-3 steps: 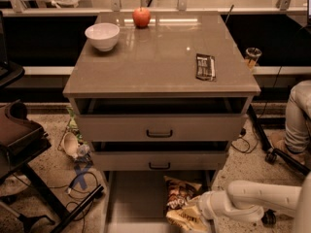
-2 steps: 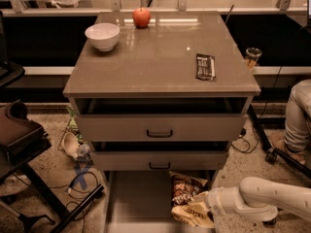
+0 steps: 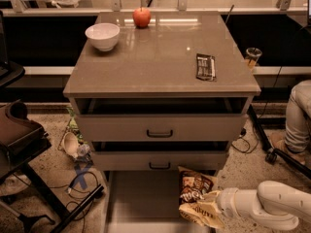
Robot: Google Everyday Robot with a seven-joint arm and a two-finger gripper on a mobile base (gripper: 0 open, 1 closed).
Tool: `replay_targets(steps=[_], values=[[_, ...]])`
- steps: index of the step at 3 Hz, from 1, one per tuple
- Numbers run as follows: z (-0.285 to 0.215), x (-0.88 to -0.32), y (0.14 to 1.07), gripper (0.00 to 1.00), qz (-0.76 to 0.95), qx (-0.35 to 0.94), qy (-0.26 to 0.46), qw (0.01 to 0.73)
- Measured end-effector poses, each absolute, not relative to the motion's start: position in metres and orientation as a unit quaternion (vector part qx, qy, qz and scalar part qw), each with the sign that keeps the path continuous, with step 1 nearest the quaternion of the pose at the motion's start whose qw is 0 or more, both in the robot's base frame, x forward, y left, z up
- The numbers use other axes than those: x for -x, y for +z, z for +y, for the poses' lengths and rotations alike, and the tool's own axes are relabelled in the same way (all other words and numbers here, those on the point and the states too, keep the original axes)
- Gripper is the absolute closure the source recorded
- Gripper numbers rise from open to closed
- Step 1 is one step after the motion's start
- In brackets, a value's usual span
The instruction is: Pick brown chip bag from bottom drawer and place on counter
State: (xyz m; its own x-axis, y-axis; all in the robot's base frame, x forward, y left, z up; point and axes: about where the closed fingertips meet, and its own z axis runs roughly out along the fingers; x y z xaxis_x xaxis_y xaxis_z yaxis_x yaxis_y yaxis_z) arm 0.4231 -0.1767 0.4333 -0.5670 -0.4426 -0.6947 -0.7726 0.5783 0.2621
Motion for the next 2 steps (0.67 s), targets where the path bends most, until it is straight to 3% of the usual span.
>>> replay_targets(steps=[2], values=[[-0.1716, -0.4195, 0.4386, 1.00, 0.837, 0.372, 0.291, 0.277]])
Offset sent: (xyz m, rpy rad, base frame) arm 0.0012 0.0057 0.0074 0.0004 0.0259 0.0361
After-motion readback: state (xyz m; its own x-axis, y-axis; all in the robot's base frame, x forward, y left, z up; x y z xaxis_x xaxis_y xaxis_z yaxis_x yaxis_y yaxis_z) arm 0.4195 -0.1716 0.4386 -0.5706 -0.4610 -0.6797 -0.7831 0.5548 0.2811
